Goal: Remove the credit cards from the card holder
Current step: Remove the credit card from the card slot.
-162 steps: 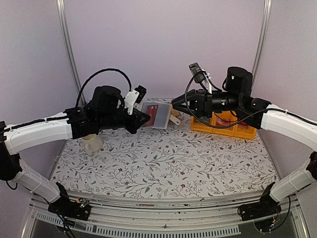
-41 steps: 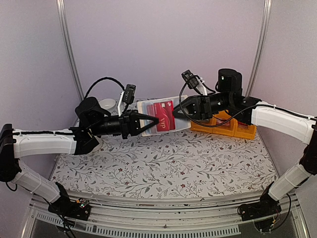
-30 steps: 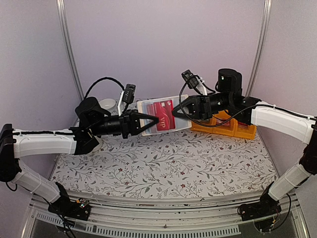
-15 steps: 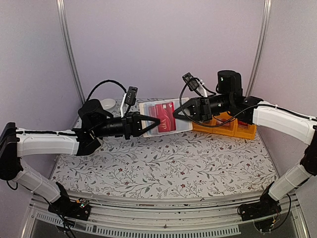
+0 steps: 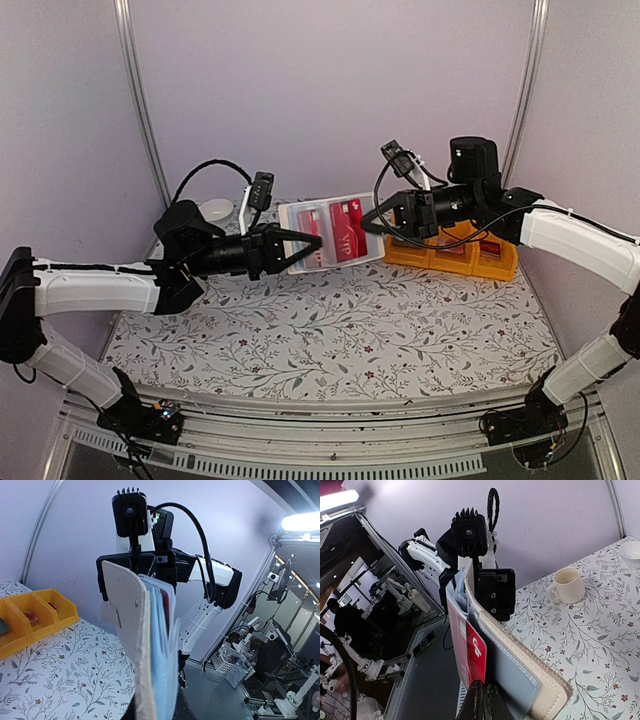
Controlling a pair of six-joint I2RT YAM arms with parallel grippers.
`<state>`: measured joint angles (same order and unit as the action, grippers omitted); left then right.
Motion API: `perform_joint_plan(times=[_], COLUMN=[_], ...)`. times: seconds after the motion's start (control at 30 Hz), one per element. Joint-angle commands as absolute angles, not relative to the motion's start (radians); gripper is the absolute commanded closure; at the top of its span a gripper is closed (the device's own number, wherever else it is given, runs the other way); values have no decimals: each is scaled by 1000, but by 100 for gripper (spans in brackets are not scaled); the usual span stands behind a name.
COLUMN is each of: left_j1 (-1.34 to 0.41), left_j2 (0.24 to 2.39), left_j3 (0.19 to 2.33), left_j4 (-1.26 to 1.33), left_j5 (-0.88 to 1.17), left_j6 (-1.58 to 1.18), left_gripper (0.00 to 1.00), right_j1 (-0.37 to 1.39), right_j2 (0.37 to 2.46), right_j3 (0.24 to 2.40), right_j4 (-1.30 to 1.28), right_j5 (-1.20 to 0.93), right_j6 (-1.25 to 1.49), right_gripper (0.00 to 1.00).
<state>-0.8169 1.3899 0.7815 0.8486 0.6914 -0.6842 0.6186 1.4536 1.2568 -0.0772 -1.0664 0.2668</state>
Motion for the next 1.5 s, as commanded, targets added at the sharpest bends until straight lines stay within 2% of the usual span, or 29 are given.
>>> perform_joint_plan(times=[0.0,0.13,0.27,0.47,0.53,0.7,0.73,0.83,0.93,1.07,1.23,1.47], left_j1=[-816,-816,-816,-815,-816,-816,-817,-816,-816,-816,-807,-783], left_j2=[1384,1397,1409,1409,1409,1408,1407,1405,1401,1398,1366,1352], left_j3=[776,800,808,811,811,807,807,803,796,794,785,766], left_j4=[894,825,824,830,835,853,855,854,853,836,743,699], left_j5=[703,680,683,679,678,675,675,674,669,669,644,621], left_j6=[-679,-660,-665,-665,-667,-672,-672,-670,-668,-658,-579,-554], left_gripper=[100,100,100,100,100,100,100,100,100,100,100,100], right_j1=[604,612,634,649,654,669,669,669,669,663,580,512], right_j2=[1432,1451,1456,1473,1484,1500,1500,1498,1490,1469,1438,1429], right_j3=[1287,1272,1254,1257,1259,1256,1256,1257,1254,1259,1322,1383], right_j4=[-114,-56,34,49,30,22,24,24,17,-31,-307,-521], right_j5=[-1062,-1146,-1198,-1186,-1168,-1129,-1131,-1137,-1156,-1148,-1043,-942], right_j6=[227,264,307,324,318,307,307,307,303,273,113,-52], right_gripper=[99,98,84,82,76,74,74,89,97,99,98,98])
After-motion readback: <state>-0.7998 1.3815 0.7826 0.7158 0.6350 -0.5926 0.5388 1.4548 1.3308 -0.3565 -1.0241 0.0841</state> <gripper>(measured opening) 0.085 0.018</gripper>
